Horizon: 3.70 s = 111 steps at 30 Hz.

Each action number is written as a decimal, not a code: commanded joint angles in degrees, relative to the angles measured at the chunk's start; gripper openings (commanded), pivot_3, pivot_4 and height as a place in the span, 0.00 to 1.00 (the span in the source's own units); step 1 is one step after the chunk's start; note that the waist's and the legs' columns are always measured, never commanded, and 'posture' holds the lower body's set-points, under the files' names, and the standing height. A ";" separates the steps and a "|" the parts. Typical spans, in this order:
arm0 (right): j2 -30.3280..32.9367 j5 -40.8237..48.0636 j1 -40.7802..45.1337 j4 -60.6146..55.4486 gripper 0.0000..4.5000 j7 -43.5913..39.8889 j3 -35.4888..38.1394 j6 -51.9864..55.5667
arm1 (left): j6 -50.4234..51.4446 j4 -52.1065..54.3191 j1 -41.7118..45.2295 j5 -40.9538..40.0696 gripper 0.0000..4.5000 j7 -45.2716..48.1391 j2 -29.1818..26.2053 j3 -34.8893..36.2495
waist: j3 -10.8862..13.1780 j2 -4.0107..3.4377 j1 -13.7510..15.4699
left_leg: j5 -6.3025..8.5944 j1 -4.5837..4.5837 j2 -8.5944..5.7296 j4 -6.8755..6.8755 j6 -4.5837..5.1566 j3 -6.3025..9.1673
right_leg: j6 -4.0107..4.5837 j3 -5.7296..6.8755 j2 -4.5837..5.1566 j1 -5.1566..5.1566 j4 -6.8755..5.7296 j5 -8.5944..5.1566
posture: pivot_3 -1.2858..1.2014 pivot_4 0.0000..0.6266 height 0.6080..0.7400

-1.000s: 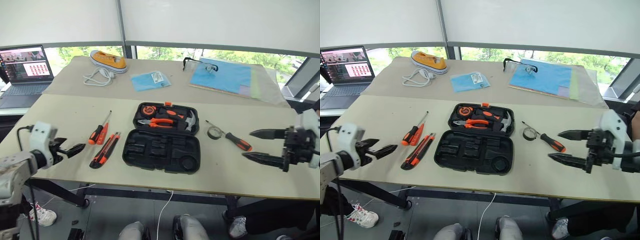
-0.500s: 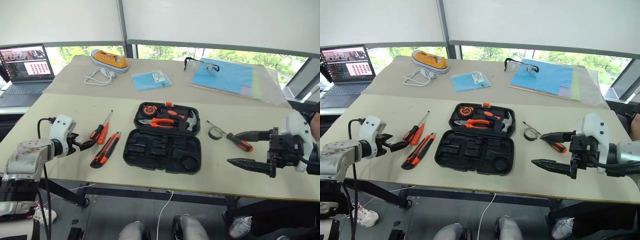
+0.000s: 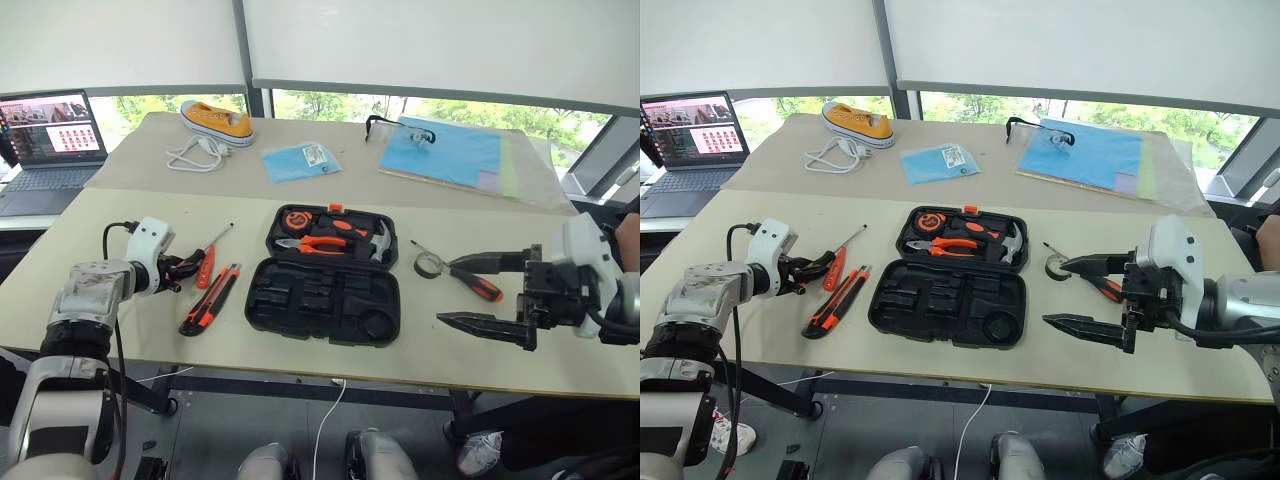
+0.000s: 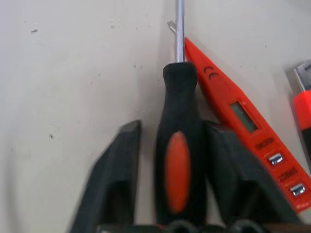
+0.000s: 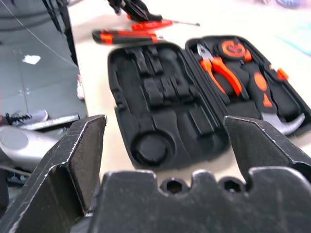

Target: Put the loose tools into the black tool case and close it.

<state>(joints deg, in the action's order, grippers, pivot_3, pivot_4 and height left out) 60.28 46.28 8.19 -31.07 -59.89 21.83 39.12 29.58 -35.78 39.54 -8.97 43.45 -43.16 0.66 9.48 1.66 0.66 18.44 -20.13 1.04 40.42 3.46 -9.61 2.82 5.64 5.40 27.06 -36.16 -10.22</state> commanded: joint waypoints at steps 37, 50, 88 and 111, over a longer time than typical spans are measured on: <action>-5.83 -1.48 3.85 -5.14 1.00 7.78 -7.87 -0.34 | -54.42 -27.75 27.35 16.27 0.21 35.33 17.86 -16.86 | 0.20 0.34 -0.01 | 0.18 -1.28 0.49 1.39 0.49 0.26 | 0.15 1.45 0.03 0.02 0.06 0.17 | 0.52 0.24 0.84; -5.94 -1.44 3.25 -5.55 1.00 8.18 -7.98 -0.50 | -49.54 -27.81 30.01 15.16 0.55 38.30 19.09 -14.18 | 0.20 0.34 0.01 | 0.18 -1.29 0.57 1.43 0.49 0.25 | 0.15 1.44 -0.11 0.02 0.06 0.17 | 0.52 0.24 0.84; -3.75 -20.02 -9.97 15.30 1.00 16.51 -0.22 -5.49 | -14.63 8.70 18.99 -3.08 0.63 48.93 12.29 -7.15 | 0.12 0.21 -0.60 | 0.32 -1.28 0.66 1.76 0.74 0.15 | -0.26 1.45 -0.21 -0.12 0.02 0.24 | 0.52 0.24 0.84; -10.24 -33.14 22.76 51.78 0.32 12.11 -17.22 -8.51 | -3.60 34.59 3.48 -11.80 1.00 43.07 0.28 -5.04 | 0.11 -0.05 -1.49 | 0.03 -0.98 0.80 1.68 0.23 0.05 | -0.02 1.22 -0.02 -0.07 -0.65 -0.24 | 0.52 0.24 0.84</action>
<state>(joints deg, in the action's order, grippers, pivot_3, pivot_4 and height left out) 48.44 11.75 28.85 22.47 -47.82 0.53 29.97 27.68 -2.17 43.43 -20.44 86.21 -40.82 -6.39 9.59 1.61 -0.83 18.46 -21.11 1.84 42.09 3.68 -9.56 2.80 6.84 5.41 27.00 -36.81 -10.46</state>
